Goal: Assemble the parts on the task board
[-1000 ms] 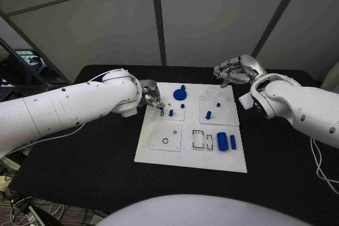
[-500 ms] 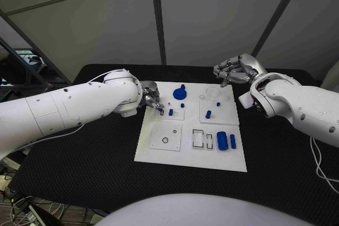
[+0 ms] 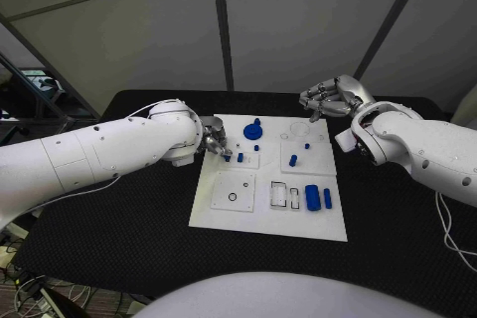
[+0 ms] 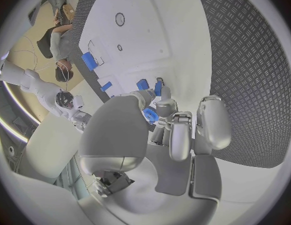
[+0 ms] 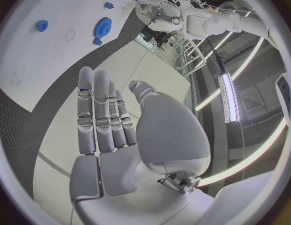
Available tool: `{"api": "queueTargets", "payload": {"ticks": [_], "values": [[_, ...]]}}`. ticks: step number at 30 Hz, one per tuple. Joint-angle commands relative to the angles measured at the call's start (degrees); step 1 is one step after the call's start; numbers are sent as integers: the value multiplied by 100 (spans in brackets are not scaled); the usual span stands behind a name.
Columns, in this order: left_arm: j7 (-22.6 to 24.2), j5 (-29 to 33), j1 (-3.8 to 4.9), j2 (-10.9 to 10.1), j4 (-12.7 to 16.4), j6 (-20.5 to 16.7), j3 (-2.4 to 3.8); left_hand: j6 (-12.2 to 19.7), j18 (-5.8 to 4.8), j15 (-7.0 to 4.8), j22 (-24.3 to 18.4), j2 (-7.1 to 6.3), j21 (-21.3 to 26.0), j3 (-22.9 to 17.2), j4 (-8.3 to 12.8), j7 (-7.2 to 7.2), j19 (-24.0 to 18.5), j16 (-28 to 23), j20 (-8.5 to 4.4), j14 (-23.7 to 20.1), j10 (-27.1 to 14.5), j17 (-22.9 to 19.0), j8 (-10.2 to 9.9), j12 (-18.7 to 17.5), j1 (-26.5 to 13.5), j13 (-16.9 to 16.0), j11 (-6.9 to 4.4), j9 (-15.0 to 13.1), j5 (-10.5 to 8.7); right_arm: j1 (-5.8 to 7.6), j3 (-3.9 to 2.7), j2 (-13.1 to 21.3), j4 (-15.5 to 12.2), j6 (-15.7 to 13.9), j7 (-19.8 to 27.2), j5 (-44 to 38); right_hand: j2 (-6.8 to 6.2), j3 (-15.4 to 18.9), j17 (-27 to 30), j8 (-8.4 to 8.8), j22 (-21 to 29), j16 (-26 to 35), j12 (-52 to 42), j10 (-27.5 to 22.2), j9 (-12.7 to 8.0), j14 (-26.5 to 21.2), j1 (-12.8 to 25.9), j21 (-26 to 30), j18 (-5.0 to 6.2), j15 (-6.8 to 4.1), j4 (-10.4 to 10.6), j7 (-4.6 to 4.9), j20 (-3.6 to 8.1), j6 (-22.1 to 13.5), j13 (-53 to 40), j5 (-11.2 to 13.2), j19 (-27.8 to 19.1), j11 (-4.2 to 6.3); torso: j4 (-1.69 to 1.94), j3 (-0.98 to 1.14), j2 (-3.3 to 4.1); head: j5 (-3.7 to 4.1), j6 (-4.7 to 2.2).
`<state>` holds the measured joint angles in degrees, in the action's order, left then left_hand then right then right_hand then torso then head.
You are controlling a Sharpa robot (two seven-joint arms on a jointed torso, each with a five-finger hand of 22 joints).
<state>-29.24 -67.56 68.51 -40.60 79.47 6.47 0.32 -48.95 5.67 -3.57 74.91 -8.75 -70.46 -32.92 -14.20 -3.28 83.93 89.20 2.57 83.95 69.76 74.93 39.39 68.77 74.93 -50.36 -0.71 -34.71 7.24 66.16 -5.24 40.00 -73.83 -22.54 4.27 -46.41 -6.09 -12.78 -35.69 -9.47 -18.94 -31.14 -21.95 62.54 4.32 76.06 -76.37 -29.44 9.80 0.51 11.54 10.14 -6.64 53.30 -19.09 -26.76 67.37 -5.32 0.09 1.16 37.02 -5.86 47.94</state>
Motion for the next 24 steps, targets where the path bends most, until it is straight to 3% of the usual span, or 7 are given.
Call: {"api": "queueTargets", "payload": {"ticks": [1, 24], "values": [[-65, -42, 3, 12, -2, 123, -1, -35, -218, -52, 1048, 16, -37, -761, 729, -10, 158, 27, -40, 568, 43, 1409, 20, -7, 12, -9, -10, -8, 17, 11, -3, -6, -16, -5, 34, -9, -9, -6, -9, -36, 8, 28, -23, -10, 9, 3, 18, 27, 68, 21, 38, -15, 1, -21, 8, -20, 47, 10, -1, 4, -3, 5, 0], [-76, -42, 1, 24, 1, 279, -8, -37, -218, -52, 1048, 14, -36, -774, 734, -10, 159, 22, -41, 565, 44, 1400, 20, -10, 0, -5, -10, -12, 22, 11, -4, -7, -15, -7, 33, -9, -9, -6, -9, -36, 8, 28, -23, -10, 9, 3, 18, 27, 68, 21, 38, -15, 1, -21, 8, -20, 47, 10, 0, 1, 2, 2, -7]]}}
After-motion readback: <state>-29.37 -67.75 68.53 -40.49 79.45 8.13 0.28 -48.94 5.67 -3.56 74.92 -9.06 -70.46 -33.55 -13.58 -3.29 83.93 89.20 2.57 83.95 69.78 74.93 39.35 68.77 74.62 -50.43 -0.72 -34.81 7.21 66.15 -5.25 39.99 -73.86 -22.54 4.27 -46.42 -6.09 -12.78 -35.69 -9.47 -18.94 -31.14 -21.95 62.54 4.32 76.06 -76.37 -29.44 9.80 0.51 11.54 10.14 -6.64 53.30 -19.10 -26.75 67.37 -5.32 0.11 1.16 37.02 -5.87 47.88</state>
